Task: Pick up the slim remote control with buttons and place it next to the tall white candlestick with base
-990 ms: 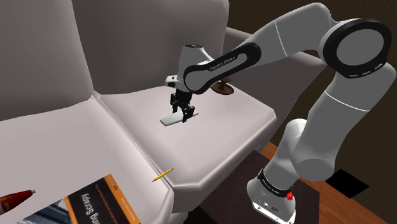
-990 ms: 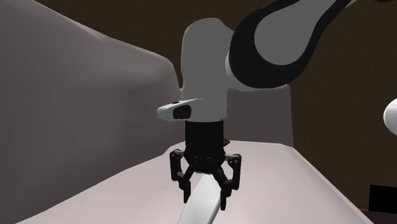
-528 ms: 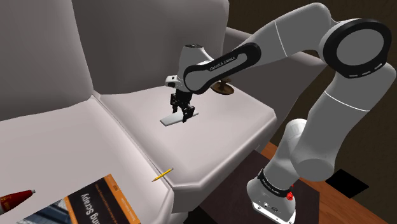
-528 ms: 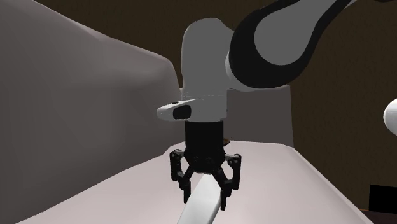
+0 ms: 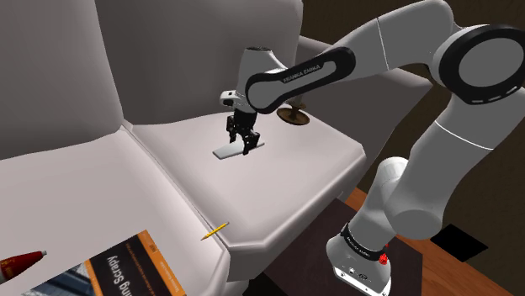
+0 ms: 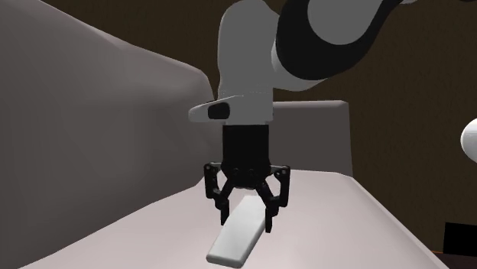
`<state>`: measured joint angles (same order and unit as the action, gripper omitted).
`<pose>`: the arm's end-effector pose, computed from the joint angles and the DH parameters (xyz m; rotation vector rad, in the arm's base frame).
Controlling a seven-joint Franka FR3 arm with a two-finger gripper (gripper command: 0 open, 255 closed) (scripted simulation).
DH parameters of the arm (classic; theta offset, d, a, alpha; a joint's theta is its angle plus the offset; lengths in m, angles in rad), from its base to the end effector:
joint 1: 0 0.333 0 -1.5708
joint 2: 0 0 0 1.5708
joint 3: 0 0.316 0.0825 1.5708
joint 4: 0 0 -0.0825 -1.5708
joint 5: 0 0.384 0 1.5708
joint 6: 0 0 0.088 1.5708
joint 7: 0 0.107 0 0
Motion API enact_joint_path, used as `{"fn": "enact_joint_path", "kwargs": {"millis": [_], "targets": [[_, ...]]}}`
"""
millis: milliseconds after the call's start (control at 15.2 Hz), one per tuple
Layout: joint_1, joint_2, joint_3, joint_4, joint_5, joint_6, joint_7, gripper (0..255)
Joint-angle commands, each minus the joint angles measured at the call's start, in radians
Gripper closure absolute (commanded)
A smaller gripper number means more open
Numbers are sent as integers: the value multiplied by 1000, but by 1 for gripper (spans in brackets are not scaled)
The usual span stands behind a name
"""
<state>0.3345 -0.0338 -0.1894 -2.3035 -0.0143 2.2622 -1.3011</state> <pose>0.5008 0.0727 0.3597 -2.3453 -2.0894 0.0146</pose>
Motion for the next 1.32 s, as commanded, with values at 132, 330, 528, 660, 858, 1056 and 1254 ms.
{"fn": "enact_joint_path", "kwargs": {"millis": [132,330,528,660,858,1056,1254], "targets": [[0,-29,1,25,-6,-53,5,255],[0,-49,2,46,-10,-94,8,255],[1,-67,3,68,-13,-135,10,255],[1,-79,4,84,-15,-162,11,255],[1,-94,5,110,-17,-203,13,255],[1,-107,6,138,-19,-243,15,255],[1,-118,8,167,-20,-284,16,255]]}}
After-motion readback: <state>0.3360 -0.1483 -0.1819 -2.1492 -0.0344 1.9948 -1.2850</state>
